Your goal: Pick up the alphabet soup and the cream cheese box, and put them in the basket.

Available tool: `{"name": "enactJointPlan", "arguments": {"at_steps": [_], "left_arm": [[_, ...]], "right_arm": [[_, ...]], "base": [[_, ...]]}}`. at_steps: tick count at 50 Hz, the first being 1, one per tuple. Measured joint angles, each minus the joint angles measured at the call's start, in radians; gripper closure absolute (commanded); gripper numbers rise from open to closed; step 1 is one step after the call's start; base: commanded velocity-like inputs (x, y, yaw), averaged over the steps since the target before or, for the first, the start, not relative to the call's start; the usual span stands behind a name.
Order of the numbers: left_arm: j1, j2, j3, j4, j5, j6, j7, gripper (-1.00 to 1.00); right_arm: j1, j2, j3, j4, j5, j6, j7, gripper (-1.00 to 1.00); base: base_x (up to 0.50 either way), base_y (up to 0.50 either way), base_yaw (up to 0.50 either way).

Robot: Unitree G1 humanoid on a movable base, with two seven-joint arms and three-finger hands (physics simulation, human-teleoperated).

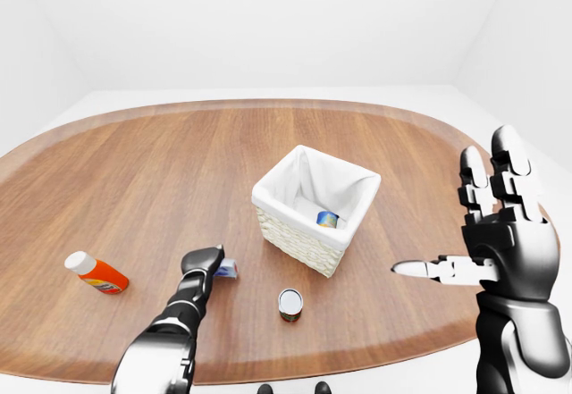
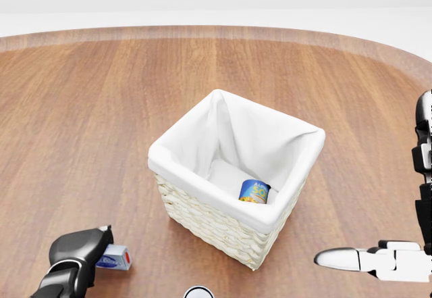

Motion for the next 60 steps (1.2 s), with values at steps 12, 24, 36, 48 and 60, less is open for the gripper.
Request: {"name": "enactJointPlan", "arguments": {"at_steps": [12, 24, 36, 48, 60], "left_arm": [[-0.036, 0.025, -0.012, -0.015, -0.078, -0.028, 0.020, 1.00], [-0.059, 0.040, -0.036, -0.044, -0.150, -0.051, 0.033, 1.00], [-0.066, 0.059, -0.048, -0.101, -0.194, -0.055, 0.028, 1.00], [0.006, 0.082, -0.026, -0.364, -0.209, 0.005, -0.075, 1.00], [0.124, 0.071, 0.023, -0.759, -0.167, 0.071, -0.254, 1.00]], "right_arm": [[0.001, 0.002, 0.004, -0.013, -0.013, 0.000, 0.004, -1.00], [-0.002, 0.002, 0.000, -0.027, -0.016, 0.000, 0.006, -1.00], [0.001, 0.004, 0.004, -0.024, -0.022, 0.000, 0.007, -1.00], [0.004, 0.005, 0.011, -0.021, -0.028, 0.000, 0.007, -1.00], [0.005, 0.006, 0.018, -0.018, -0.032, 0.000, 0.007, -1.00]], "base": [[0.00, 0.00, 0.00], [0.00, 0.00, 0.00], [0.00, 0.00, 0.00], [0.00, 0.00, 0.00], [0.00, 0.00, 0.00]]}}
